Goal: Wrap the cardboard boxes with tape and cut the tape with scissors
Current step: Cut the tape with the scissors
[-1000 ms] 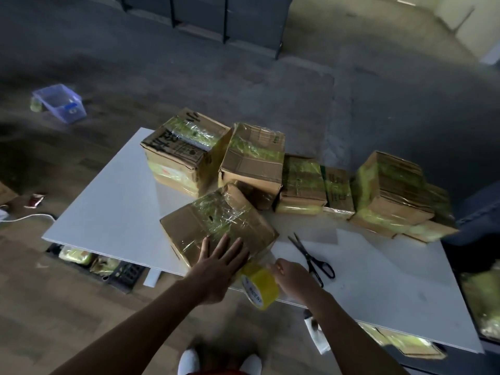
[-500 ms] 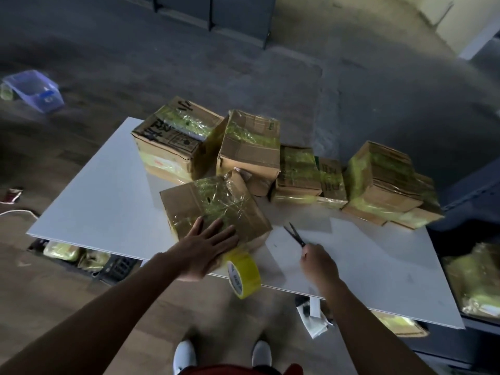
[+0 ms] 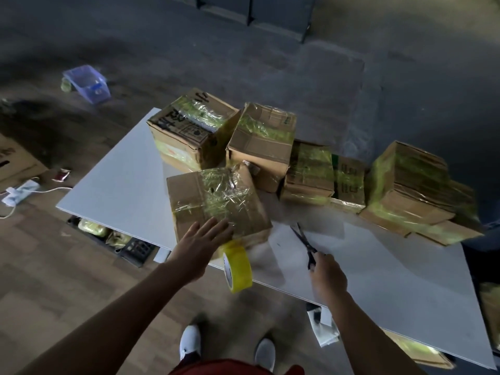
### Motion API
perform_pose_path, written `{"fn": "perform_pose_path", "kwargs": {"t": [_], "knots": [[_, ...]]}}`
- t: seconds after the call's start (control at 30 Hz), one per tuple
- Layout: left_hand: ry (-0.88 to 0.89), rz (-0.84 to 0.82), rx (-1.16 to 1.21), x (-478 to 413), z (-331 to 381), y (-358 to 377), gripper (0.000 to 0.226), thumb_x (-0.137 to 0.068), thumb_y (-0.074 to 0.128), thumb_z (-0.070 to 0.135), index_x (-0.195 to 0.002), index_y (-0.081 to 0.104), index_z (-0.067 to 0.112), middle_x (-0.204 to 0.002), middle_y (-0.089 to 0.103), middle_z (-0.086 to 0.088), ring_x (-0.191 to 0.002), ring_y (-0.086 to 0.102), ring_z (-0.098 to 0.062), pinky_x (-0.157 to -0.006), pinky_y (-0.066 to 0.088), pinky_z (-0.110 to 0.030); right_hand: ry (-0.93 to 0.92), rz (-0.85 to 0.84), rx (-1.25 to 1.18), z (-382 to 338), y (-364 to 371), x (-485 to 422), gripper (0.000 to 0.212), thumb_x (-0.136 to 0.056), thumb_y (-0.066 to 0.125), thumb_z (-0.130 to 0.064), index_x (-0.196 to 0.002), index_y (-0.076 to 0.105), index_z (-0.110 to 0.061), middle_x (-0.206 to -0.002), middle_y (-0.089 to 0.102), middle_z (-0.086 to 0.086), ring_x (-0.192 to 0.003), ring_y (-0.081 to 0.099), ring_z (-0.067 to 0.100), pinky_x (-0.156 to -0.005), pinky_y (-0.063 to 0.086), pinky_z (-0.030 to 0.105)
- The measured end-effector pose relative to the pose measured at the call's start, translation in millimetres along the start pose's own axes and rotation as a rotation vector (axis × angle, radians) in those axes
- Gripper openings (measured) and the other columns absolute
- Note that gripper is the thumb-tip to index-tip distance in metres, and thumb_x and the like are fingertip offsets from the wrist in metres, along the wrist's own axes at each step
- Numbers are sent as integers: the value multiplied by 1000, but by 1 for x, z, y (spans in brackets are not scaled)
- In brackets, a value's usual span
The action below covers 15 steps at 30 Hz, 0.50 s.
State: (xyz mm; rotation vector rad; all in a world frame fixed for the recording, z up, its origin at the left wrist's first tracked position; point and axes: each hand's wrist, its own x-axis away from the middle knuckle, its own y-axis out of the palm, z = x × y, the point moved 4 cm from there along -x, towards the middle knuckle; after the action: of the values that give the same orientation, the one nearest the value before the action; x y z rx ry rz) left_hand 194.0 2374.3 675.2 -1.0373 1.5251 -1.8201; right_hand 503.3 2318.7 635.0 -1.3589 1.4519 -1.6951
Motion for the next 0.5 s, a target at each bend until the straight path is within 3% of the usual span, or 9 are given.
{"fn": "perform_pose_path", "kwargs": {"t": [0.2,0.3,0.4,0.5], "knots": [[13,30,34,3,-10,-3,95,-84,47,-9,-150,-8,33,-157,-14,9,-149,-5,-21,-120,5,-40,-31,24,33,3,-5,-14,32,-99,43,-28,-123,58,-13,-123,49,12,-118,47,29,-92,48,36],[-45,31,7,5,-8,-5,89,-86,46,-5,-153,-1,30,-161,-7,7,-149,-4,-22,-120,6,-43,-38,29,87,8,-4,-15,29,-98,47,-30,-124,52,-17,-122,50,10,-117,47,27,-90,49,36],[-69,123,86,1,13,-16,78,-84,48,-5,-152,23,21,-161,15,-2,-149,10,-25,-119,15,-45,-47,-13,59,5,-1,-17,40,-96,52,-29,-131,40,-16,-125,51,10,-117,48,28,-89,46,37],[-59,241,198,-2,27,-24,68,-79,50,-10,-143,44,12,-152,37,-9,-145,26,-29,-114,28,-45,2,-63,19,0,2,-19,39,-96,51,-30,-129,44,-11,-126,51,12,-117,51,30,-93,44,37]]}}
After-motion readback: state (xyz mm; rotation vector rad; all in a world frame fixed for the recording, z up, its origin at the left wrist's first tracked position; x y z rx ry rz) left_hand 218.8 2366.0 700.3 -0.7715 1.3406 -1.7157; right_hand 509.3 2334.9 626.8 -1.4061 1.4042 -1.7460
